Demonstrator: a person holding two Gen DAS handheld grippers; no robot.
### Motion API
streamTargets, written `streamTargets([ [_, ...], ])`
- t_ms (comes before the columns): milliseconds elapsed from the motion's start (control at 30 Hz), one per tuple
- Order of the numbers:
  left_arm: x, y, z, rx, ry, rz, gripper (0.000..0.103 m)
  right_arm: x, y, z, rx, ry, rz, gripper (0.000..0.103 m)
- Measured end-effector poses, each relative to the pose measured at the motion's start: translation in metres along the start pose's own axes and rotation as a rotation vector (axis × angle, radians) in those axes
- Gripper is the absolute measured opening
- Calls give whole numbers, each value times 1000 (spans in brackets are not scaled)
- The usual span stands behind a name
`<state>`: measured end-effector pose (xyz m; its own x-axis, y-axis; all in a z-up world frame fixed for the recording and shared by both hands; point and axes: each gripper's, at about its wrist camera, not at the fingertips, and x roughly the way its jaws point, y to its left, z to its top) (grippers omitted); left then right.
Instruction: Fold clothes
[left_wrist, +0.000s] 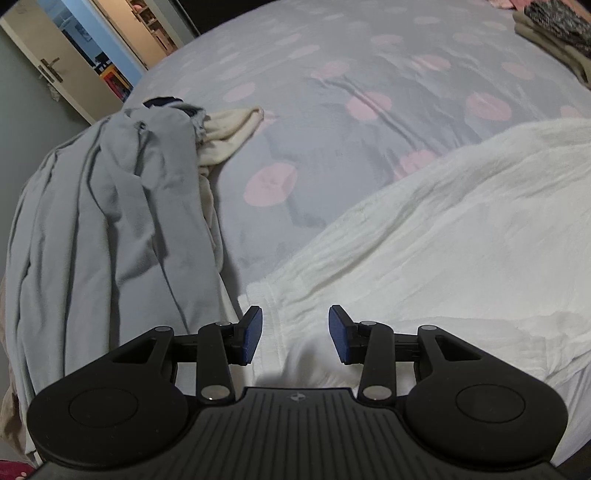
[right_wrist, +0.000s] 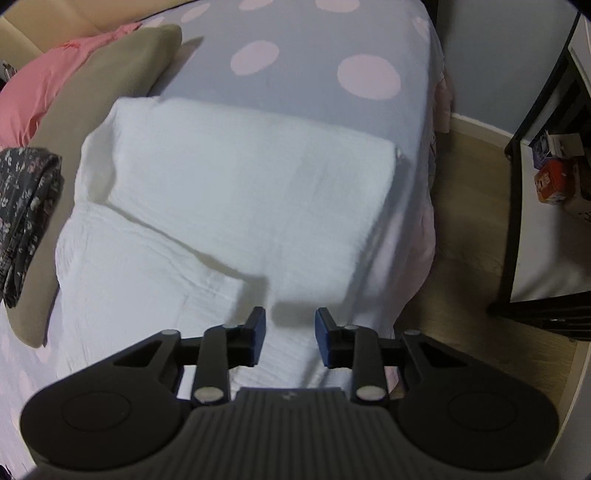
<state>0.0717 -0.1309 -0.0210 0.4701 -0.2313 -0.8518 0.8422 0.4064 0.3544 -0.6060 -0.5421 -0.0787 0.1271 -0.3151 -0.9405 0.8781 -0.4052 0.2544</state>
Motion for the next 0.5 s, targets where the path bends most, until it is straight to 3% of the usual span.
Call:
streamTargets([
  [200, 2, 1, -7, -3, 17, 18, 38, -3, 5, -1, -2, 0, 130, 33],
  [300, 0, 5, -10, -20, 18, 32, 38, 5, 12, -4, -26, 35, 114, 33],
  [333, 0, 6, -11, -23, 22, 36, 38, 8, 15, -6, -35, 49, 105, 30],
  [367, -1, 6, -13, -25, 26, 41, 38, 10, 17, -6, -42, 56, 96, 15],
  [400, 1, 5, -14, -19, 34, 40, 38, 9, 17, -7, -48, 52, 87, 7],
  [500, 5, 0, -18, 7, 62, 32, 38, -1, 14, -3, -14, 4, 86, 3],
])
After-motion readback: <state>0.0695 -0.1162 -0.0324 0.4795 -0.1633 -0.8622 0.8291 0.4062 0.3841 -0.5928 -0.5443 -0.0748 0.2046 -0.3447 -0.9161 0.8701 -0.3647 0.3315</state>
